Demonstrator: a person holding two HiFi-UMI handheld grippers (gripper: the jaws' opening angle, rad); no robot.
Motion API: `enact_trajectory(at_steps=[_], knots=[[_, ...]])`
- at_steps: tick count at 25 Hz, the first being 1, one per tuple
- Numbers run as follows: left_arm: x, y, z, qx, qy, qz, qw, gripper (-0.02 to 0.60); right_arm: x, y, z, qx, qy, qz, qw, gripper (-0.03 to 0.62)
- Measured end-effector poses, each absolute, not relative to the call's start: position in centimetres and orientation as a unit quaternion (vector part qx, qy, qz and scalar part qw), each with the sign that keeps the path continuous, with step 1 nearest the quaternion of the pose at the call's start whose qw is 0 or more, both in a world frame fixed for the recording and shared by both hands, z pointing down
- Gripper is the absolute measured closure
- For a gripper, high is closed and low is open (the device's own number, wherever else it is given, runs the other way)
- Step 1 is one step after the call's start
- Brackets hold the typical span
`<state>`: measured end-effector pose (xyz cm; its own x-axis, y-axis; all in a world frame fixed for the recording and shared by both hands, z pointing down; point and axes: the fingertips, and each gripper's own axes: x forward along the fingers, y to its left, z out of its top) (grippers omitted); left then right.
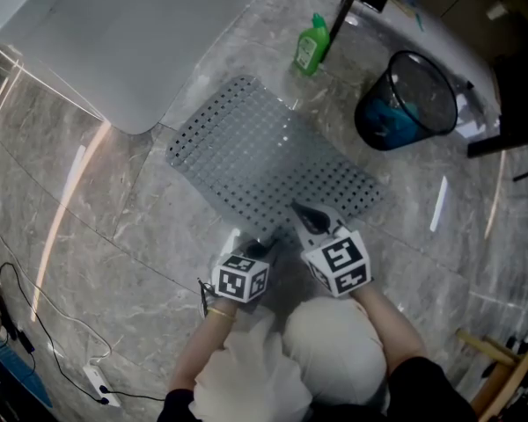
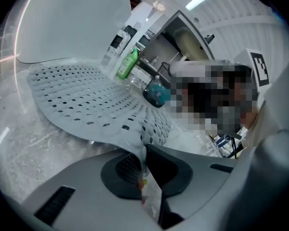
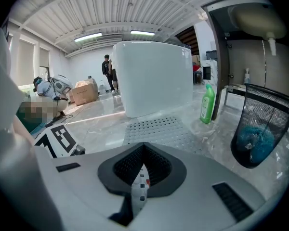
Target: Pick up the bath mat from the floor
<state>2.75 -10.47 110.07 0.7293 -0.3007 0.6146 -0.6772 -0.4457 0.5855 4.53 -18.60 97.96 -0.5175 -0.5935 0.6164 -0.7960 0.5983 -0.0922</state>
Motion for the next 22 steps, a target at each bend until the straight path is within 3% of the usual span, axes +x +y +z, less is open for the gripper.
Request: enact_trajectory(at_steps=[22], knots=[[0.7,-14.9,103.7,0.845,-0.317,0.177,0.393,0.563,2.8,-19.1,97.1,0.417,-0.843,0.206,0.271,0.583]])
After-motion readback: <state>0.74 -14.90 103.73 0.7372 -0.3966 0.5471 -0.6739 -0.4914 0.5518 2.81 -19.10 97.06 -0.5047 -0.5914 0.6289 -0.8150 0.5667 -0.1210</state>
